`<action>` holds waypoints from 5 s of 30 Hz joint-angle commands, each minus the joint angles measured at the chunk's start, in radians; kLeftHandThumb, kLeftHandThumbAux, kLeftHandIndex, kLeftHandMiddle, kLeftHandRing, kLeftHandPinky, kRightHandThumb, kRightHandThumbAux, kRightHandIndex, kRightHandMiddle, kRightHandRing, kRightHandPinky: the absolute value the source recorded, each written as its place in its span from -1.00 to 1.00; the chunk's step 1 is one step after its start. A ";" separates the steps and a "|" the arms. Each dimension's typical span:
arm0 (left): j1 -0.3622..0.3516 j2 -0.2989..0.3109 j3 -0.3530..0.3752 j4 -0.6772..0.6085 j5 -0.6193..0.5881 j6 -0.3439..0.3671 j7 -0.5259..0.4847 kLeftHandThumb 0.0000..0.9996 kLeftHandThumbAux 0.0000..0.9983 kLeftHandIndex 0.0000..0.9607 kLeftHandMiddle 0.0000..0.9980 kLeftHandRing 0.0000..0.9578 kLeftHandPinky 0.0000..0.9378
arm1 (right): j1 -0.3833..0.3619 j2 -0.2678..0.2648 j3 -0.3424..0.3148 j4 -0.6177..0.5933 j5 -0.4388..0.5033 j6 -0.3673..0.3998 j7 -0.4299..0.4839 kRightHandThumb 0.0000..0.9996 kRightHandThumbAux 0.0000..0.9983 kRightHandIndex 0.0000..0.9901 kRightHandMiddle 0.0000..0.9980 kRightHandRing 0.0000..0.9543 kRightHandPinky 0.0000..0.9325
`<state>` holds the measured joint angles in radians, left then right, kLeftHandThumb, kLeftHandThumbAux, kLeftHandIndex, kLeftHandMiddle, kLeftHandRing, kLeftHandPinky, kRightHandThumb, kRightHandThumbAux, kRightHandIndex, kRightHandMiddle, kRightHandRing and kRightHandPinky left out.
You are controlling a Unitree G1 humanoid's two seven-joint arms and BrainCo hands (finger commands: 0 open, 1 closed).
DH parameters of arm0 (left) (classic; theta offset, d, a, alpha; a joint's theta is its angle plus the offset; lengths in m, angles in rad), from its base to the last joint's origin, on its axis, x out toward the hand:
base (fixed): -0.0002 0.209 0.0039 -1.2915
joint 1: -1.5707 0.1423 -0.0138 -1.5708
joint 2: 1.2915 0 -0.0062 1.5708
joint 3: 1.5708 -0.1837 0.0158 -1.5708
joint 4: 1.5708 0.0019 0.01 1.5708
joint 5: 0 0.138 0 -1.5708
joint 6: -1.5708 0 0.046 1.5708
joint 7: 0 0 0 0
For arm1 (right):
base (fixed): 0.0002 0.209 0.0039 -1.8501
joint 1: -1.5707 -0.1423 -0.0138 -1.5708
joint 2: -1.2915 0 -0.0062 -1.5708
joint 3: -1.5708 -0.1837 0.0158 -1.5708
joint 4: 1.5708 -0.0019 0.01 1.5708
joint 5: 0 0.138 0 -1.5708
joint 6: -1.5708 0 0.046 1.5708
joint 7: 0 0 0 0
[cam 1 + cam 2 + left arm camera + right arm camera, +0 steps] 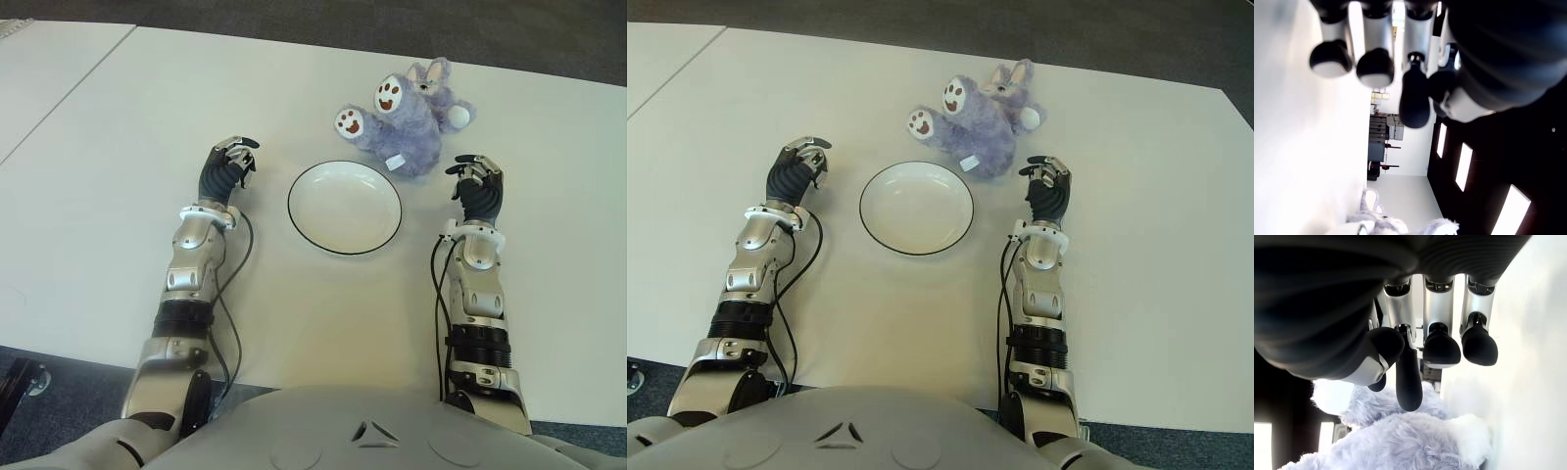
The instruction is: Put the doll into the plate.
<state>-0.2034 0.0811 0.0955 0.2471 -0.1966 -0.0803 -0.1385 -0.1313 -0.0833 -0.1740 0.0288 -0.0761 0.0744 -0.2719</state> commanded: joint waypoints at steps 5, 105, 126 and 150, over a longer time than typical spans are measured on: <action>0.057 -0.042 -0.009 0.042 0.005 0.003 0.007 0.42 0.42 -0.08 0.70 0.82 0.85 | 0.087 0.034 0.009 0.045 -0.002 0.009 -0.003 0.69 0.36 -0.17 0.11 0.75 0.65; 0.028 -0.042 0.008 0.102 -0.002 -0.029 0.001 0.42 0.41 -0.08 0.70 0.82 0.85 | -0.263 -0.375 0.194 -0.205 -0.665 0.192 0.116 -0.21 -0.18 -0.62 -0.36 -0.14 0.25; 0.030 -0.048 0.004 0.105 -0.001 -0.035 0.003 0.42 0.41 -0.08 0.70 0.82 0.85 | -0.209 -0.624 0.197 -0.156 -0.570 -0.113 0.349 -0.18 -0.29 -0.95 -0.96 -0.93 -0.90; 0.025 -0.047 0.008 0.116 -0.010 -0.026 -0.001 0.42 0.41 -0.08 0.70 0.82 0.84 | -0.185 -0.734 0.197 -0.099 -0.521 -0.278 0.522 -0.21 -0.57 -1.00 -1.00 -1.00 -1.00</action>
<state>-0.2354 0.0770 0.1071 0.3186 -0.1987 -0.1183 -0.1385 -0.3253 -0.8029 0.0218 -0.0804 -0.6222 -0.1874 0.2173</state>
